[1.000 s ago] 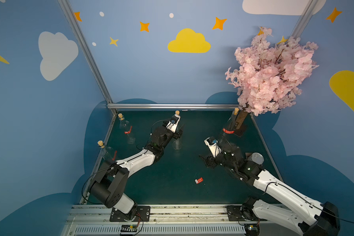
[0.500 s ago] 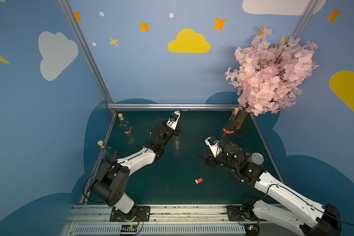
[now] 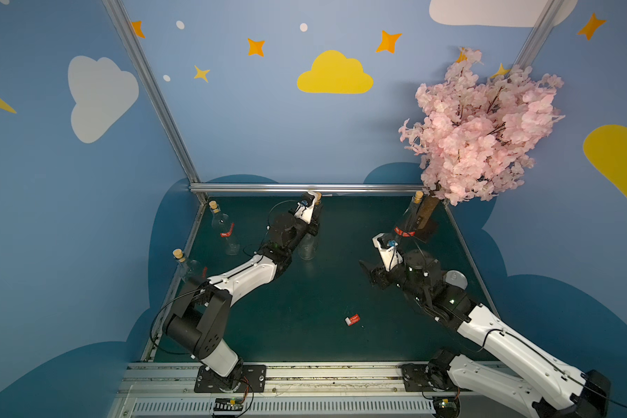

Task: Remove the label from the bottle
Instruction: Pick up the bottle from the center of the board.

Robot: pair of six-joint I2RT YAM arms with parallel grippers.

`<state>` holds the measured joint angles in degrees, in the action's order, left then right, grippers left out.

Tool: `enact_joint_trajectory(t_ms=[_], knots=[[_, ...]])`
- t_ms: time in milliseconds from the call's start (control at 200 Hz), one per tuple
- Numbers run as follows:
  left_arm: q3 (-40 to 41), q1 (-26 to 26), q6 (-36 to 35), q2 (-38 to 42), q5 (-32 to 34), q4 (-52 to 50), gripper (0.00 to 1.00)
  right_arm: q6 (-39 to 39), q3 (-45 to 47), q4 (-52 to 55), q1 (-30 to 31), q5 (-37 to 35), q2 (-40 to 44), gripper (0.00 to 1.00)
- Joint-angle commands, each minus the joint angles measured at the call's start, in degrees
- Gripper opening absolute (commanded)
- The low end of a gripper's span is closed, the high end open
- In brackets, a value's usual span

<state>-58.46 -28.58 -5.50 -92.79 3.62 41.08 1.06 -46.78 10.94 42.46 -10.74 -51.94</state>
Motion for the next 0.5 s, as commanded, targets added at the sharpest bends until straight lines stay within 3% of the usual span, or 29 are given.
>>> enact_joint_trajectory(t_ms=[0, 300, 496], knots=[[-5.0, 0.5, 2.7, -0.9, -2.7, 1.5, 0.10, 1.5, -5.4, 1.7, -2.6, -5.8, 0.9, 0.76], [-15.9, 2.9, 6.0, -7.0, -7.5, -1.7, 0.09, 3.1, -18.0, 7.0, -14.8, -5.7, -2.3, 0.75], [-22.6, 3.8, 7.2, -11.6, -10.7, -3.9, 0.09, -0.4, -18.4, 5.1, -23.6, 2.8, -3.6, 0.74]])
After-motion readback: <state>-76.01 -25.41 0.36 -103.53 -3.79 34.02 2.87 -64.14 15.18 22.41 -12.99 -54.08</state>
